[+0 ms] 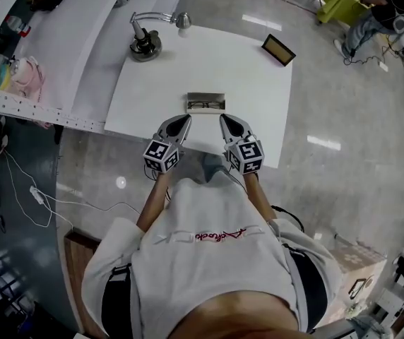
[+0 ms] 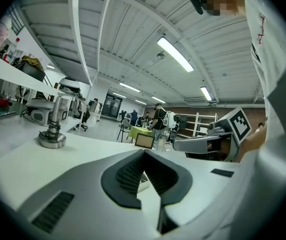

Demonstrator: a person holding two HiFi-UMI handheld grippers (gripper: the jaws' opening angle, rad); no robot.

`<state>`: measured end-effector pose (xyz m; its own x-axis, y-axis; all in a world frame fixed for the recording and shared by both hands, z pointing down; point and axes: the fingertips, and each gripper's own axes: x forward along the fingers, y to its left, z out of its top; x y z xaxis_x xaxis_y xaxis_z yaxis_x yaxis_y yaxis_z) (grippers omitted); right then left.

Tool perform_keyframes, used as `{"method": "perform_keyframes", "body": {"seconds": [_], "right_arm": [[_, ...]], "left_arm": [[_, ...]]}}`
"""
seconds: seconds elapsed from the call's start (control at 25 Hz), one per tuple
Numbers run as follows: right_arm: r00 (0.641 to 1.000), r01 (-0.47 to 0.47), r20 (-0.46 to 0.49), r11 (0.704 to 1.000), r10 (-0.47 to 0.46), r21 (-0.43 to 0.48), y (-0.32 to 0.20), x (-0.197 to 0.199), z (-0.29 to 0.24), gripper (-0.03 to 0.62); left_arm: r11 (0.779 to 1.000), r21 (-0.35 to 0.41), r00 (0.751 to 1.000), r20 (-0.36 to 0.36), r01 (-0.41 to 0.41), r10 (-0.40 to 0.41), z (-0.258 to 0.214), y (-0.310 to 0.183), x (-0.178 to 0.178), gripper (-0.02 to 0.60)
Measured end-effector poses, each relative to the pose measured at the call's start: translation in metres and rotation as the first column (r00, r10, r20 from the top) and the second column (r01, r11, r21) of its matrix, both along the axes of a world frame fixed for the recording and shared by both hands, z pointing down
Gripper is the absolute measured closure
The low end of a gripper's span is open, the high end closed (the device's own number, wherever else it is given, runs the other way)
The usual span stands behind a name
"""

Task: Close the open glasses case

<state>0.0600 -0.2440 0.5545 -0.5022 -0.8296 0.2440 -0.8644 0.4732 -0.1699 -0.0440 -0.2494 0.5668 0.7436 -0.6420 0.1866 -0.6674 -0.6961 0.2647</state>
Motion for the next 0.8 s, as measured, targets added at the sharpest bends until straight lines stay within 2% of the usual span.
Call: {"method": "perform_keyframes", "body": {"seconds": [0.36, 0.8], "right_arm": [[0.999, 0.032, 0.014, 0.996, -0.031, -0.086, -0.032, -0.001, 0.028, 0.583], [0.997, 0.067, 0.042, 0.968, -0.058, -0.242, -0.011, -0.015, 0.081, 0.583]], "left_arm": [[0.998, -0.061, 1.0, 0.008, 0.026, -0.026, 0.02, -0.036, 0.0, 0.554], [0.982, -0.181, 0.998, 0.003, 0.056, -0.057, 0.058, -0.026, -0.005, 0.554]]}}
